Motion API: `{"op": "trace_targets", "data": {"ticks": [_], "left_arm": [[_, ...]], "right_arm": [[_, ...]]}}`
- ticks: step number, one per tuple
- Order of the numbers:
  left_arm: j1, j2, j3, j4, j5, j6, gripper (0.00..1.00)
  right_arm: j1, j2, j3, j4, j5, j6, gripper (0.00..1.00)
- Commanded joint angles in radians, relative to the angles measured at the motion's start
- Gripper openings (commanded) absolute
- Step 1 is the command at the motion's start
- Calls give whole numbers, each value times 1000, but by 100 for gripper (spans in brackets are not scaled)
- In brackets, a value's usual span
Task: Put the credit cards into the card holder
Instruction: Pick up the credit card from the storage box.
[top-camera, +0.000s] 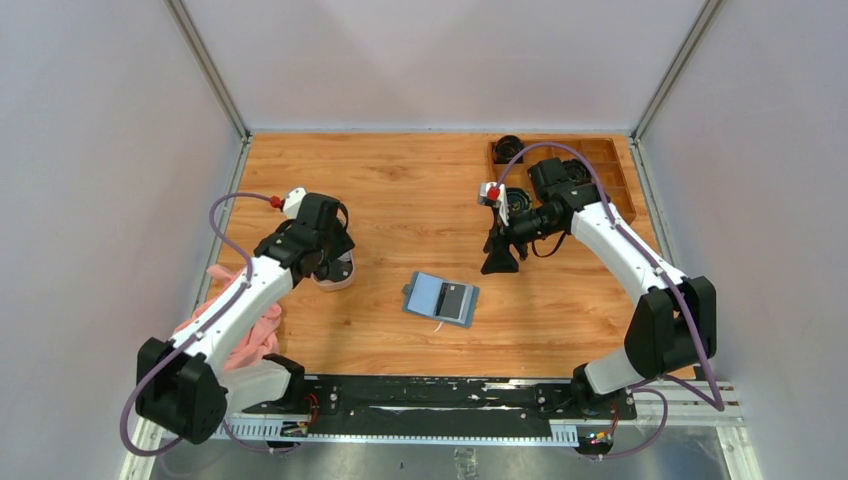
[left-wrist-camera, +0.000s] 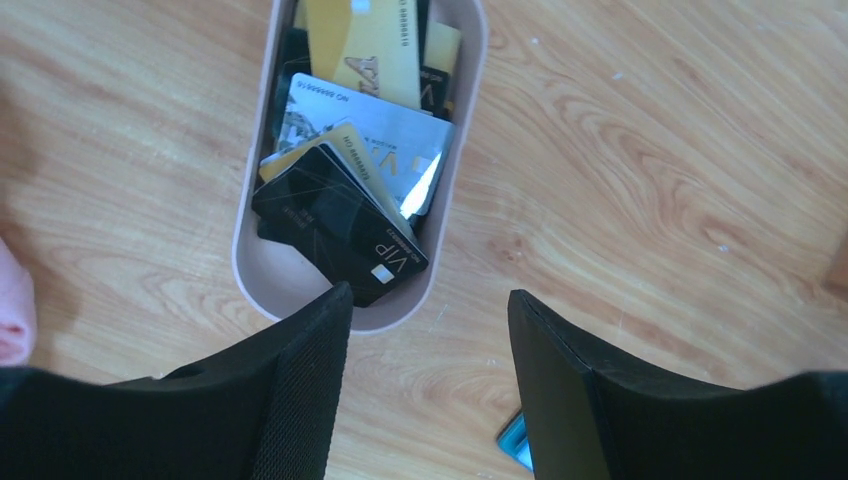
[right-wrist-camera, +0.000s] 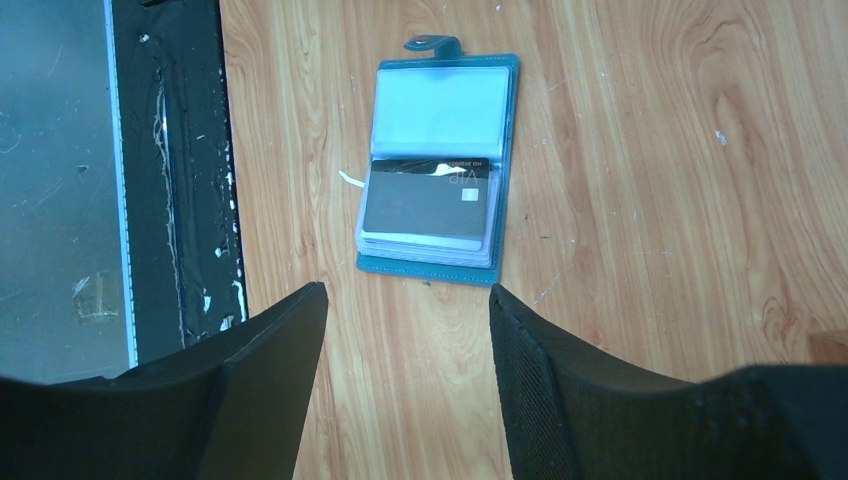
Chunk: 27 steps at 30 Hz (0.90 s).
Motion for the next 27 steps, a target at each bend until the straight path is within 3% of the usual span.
{"op": "trace_targets", "data": {"ticks": [1, 9, 18, 27], "left_arm": [[10, 97, 68, -124, -98, -132, 62], [53, 229, 79, -134, -121, -267, 61], [64, 392, 147, -136, -42, -286, 66], [72, 460, 138, -139, -58, -327, 66]], "right_arm": [[-10, 9, -18, -7, -6, -18, 64], [-10, 13, -22, -8, 5, -24, 64], [-11, 9, -24, -7, 9, -26, 64], [-13, 11, -27, -7, 11, -28, 64]]}}
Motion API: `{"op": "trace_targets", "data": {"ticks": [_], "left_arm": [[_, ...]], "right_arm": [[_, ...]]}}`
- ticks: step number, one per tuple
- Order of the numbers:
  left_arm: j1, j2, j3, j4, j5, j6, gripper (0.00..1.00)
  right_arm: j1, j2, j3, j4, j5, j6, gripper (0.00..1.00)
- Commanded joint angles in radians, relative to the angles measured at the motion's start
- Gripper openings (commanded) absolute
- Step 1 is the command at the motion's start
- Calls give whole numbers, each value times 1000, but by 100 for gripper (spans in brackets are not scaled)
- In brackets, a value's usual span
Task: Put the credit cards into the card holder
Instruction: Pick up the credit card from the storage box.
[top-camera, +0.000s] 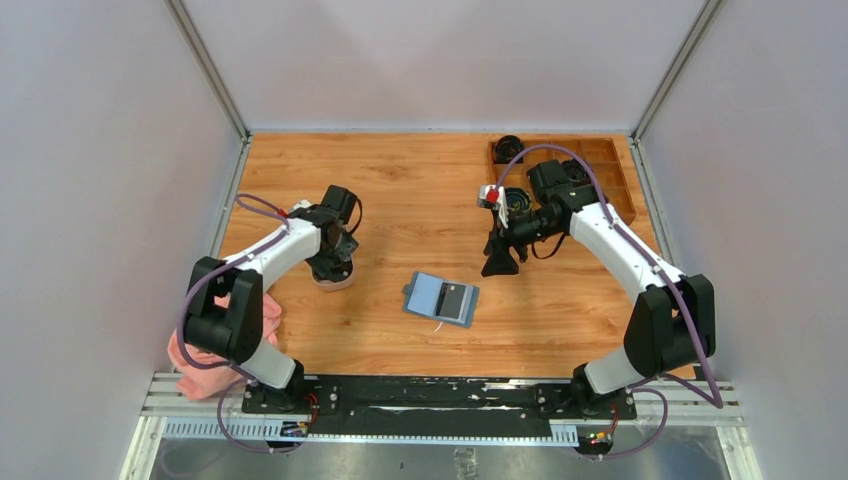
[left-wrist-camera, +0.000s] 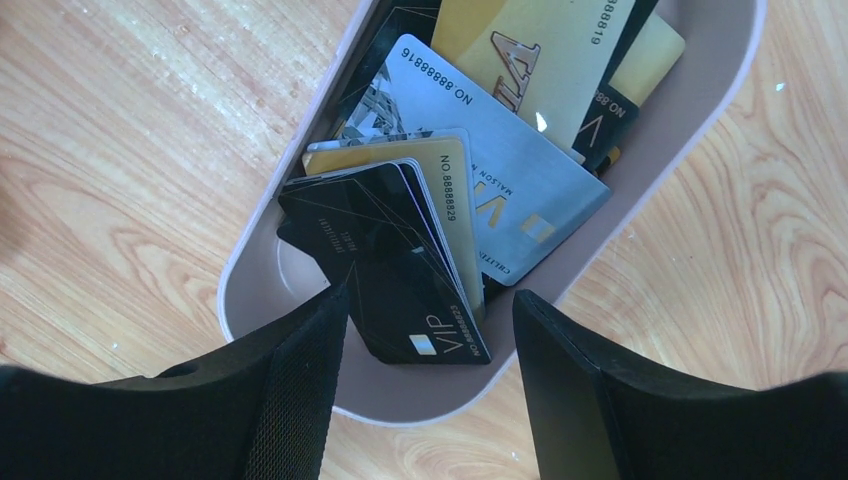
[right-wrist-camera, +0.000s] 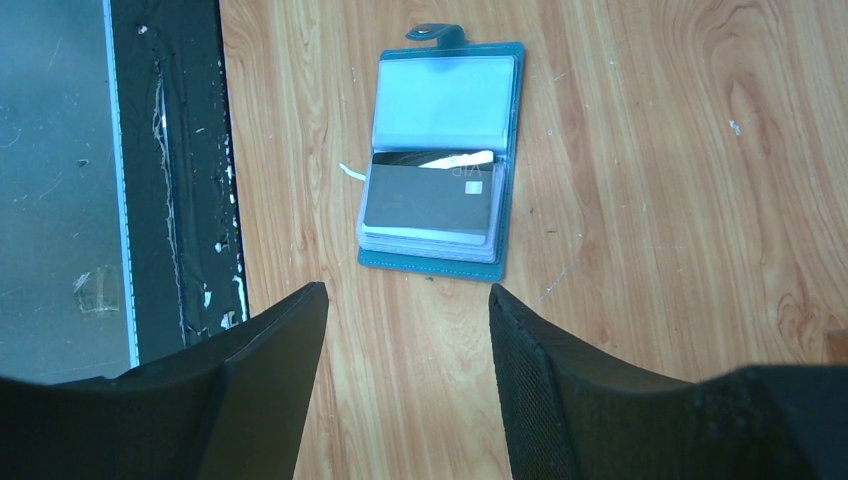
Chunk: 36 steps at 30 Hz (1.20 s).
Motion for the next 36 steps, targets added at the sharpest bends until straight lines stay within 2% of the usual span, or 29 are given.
{"op": "trace_targets", "data": {"ticks": [1, 8, 14, 18, 22, 24, 27, 28, 29, 32, 36], "left_arm": [[14, 41, 13, -13, -26, -33, 66], [31, 106, 25, -14, -6, -28, 56], [40, 71, 30, -12, 4, 2, 14], [40, 13, 23, -11, -23, 22, 7], [41, -12, 13, -11, -20, 44, 6], [41, -14, 9, -11, -6, 43, 11], [41, -2, 6, -10, -3, 28, 38], [41, 9, 12, -11, -2, 26, 45], [41, 23, 20, -12, 0, 25, 47], [43, 80, 57, -16, 25, 33, 49], [47, 126, 92, -67, 44, 26, 46]], "right_arm": [[-12, 5, -13, -7, 7, -21, 64], [-16, 9, -14, -7, 10, -22, 64], [-19, 15, -15, -7, 7, -24, 64], [-19, 21, -14, -11, 5, -29, 64], [-19, 21, -12, -15, 3, -32, 64], [-19, 21, -14, -17, 2, -33, 64], [-18, 22, -14, -17, 1, -34, 64], [-19, 21, -14, -18, 0, -35, 64], [-20, 21, -14, -18, 0, -36, 64], [-21, 21, -13, -20, 1, -38, 64], [-24, 21, -13, -21, 3, -38, 64]]}}
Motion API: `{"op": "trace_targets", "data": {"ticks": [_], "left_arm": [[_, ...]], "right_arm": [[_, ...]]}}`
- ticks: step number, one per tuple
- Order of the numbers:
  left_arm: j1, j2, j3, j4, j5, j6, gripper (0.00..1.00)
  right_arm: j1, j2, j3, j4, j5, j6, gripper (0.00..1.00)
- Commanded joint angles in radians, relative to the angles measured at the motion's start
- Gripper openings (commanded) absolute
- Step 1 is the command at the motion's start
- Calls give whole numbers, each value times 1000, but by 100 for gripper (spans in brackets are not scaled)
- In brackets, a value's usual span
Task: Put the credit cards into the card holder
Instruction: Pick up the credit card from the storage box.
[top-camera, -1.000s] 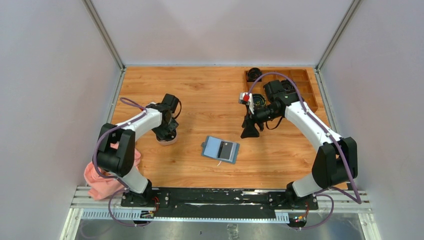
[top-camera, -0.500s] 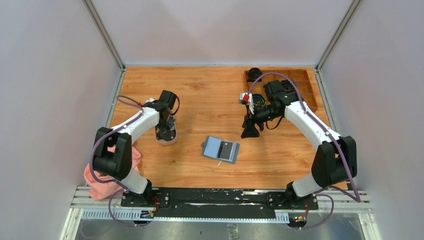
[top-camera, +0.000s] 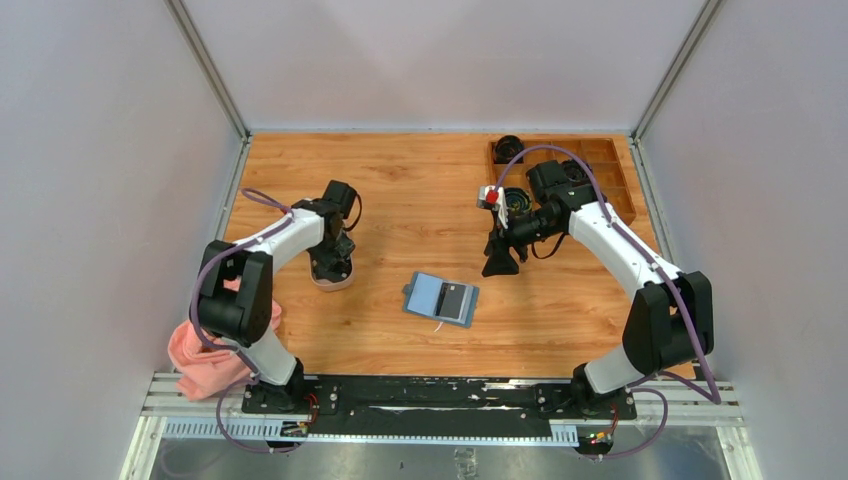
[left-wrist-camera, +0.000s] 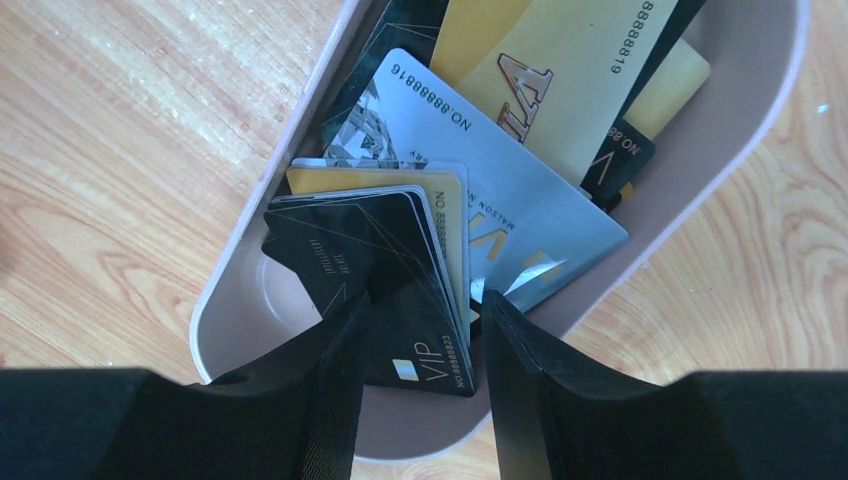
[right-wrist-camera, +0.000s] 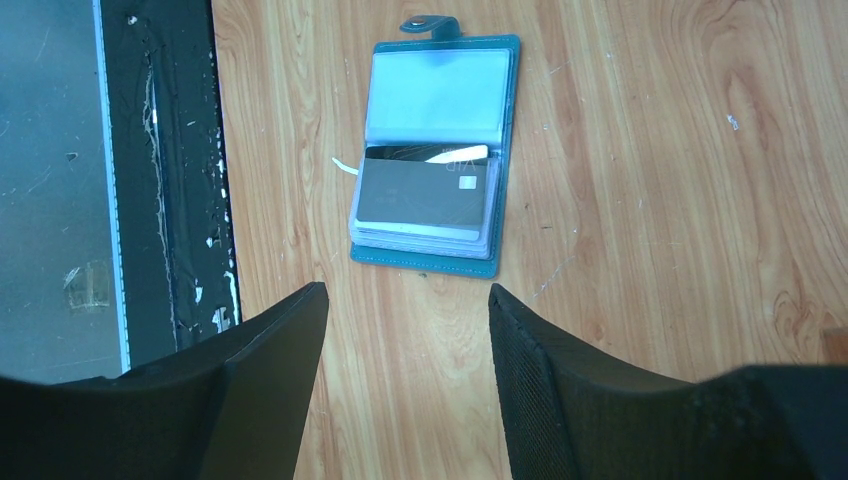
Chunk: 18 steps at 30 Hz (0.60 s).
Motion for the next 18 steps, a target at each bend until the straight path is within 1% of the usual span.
{"op": "trace_targets", "data": {"ticks": [1, 7, 13, 18], "left_arm": [[13, 38, 34, -63, 11, -14, 46], [12, -62, -35, -63, 18, -41, 45], [12, -124, -65, -72, 54, -45, 43], [12, -162, -97, -73, 49, -45, 43]], "right_arm": [[-22, 8, -11, -20, -4, -20, 64], [-23, 15, -9, -22, -9, -20, 64], [-23, 19, -6, -28, -9, -22, 64], [-23, 18, -6, -29, -9, -23, 64]]}}
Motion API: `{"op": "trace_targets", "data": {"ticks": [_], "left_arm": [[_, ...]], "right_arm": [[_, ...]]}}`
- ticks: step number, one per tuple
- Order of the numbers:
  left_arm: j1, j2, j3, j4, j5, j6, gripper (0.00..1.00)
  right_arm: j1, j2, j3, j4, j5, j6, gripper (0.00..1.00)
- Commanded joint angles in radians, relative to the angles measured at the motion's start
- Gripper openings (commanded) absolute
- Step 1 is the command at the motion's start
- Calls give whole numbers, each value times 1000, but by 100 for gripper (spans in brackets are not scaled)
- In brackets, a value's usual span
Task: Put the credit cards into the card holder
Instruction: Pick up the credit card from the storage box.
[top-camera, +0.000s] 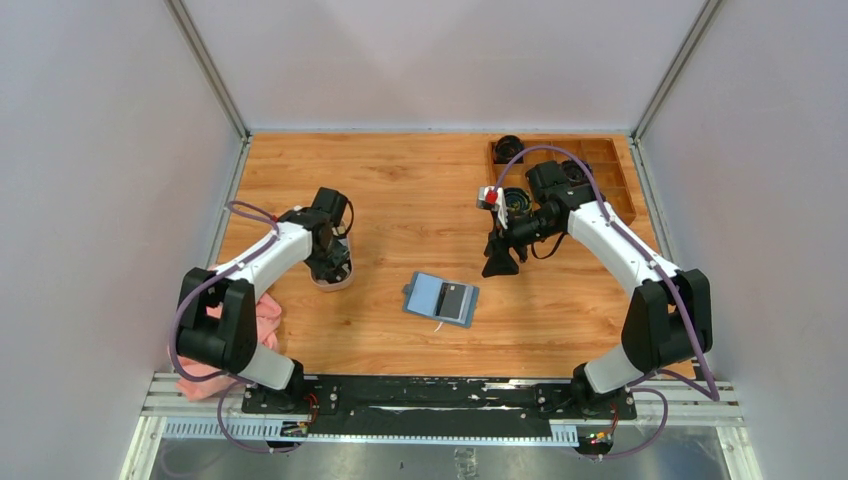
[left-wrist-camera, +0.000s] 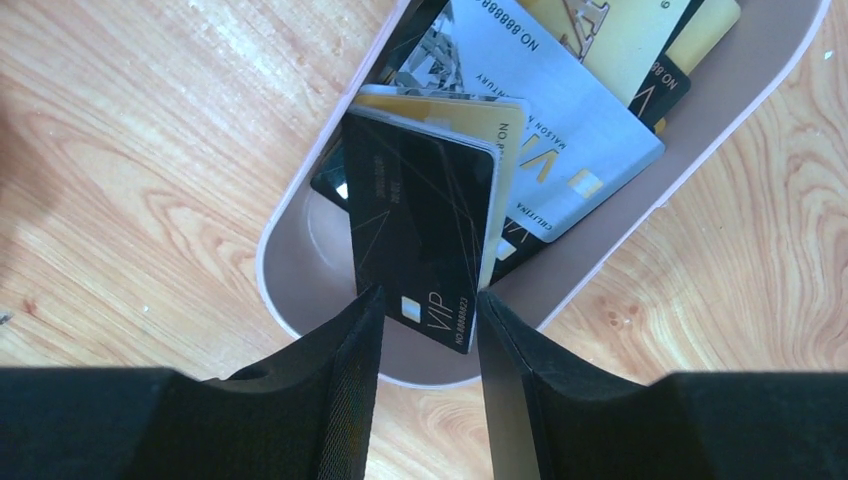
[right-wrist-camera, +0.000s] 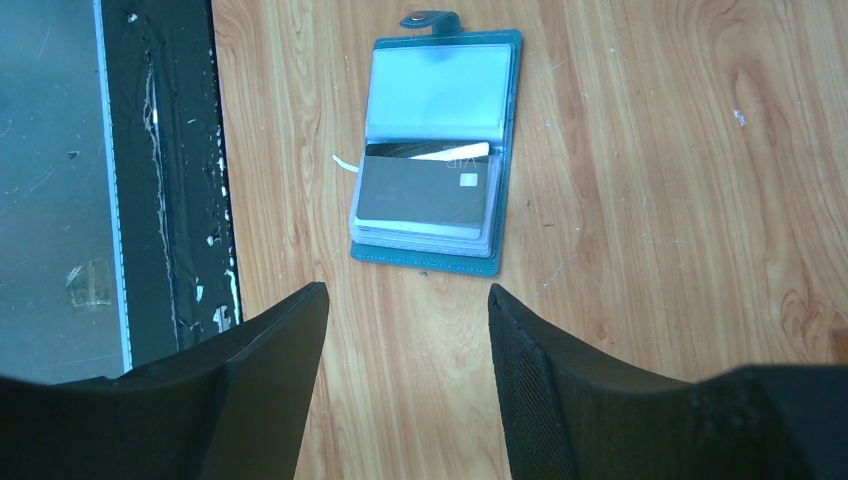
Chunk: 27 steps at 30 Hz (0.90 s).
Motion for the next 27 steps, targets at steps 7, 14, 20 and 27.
{"op": "trace_targets", "data": {"ticks": [7, 14, 20, 27], "left_arm": [[9, -62, -75, -28, -16, 3, 35], [9, -57, -68, -26, -77, 85, 31], [9, -21, -5, 65, -14, 432, 50], [9, -81, -50, 212, 83, 672, 77]], "right_arm": [[-21, 4, -6, -26, -8, -22, 64], [-23, 4, -6, -26, -10, -23, 64], [-22, 5, -8, -27, -12, -25, 64], [-23, 5, -8, -29, -12, -28, 64]]}}
